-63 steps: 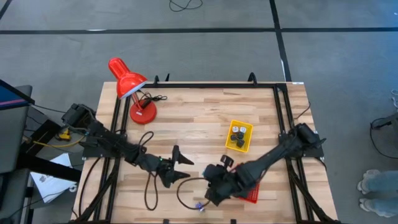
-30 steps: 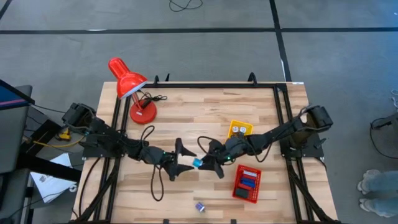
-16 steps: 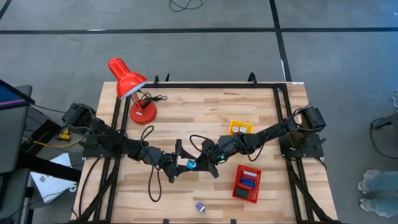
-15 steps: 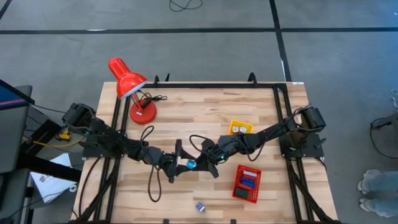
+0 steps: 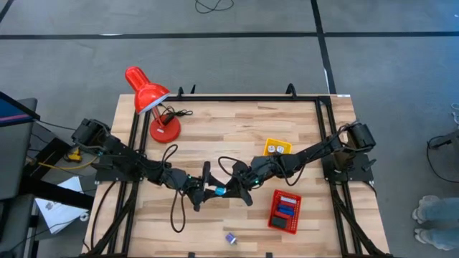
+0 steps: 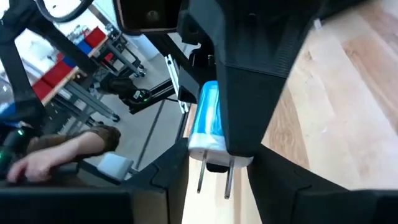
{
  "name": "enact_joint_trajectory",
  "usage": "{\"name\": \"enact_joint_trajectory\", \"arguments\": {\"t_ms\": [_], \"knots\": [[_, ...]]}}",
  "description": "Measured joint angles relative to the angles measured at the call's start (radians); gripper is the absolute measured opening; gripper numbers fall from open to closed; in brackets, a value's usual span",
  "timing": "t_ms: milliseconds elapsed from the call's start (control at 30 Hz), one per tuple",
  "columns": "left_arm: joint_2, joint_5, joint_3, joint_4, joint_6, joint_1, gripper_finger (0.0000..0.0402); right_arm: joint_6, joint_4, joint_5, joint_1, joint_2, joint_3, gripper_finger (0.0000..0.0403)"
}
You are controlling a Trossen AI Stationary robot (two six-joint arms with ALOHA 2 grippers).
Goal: Pick & Place Office items
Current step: Put the blue charger adapter into the yellow bin
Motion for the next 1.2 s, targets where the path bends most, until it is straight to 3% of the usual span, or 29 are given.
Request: {"name": "enact_joint_trajectory", "arguments": {"t_ms": [367,533,633,700,800,933,1200], "knots": [[0.000,0.006,0.000,-0.010,-0.051,-0.022,0.0133,-0.072,-0.015,-0.011,0.001,0.000,-0.002,0.0196],[-0.006,-0.062,0.000,-0.021,-0.069,-0.048,0.0133,-0.230,-0.022,-0.100,0.006,0.000,-0.002,0.0238],[-0.036,-0.072,-0.001,-0.045,-0.180,-0.060,0.0133,-0.284,-0.114,-0.115,0.005,-0.015,-0.002,0.0254],[-0.067,-0.072,-0.001,-0.090,-0.285,-0.068,0.0133,-0.301,-0.212,-0.016,0.004,-0.034,-0.002,0.0258],[-0.112,-0.073,-0.003,-0.112,-0.469,-0.070,0.0133,-0.401,-0.332,0.247,0.009,-0.069,-0.003,0.0260],[-0.155,-0.070,-0.053,-0.085,-0.682,-0.050,0.0133,-0.587,-0.342,0.545,0.071,-0.126,-0.003,0.0260],[-0.178,0.128,-0.206,0.257,-1.023,0.067,0.0134,-0.794,-0.227,0.577,0.181,-0.164,-0.002,0.0260]]}}
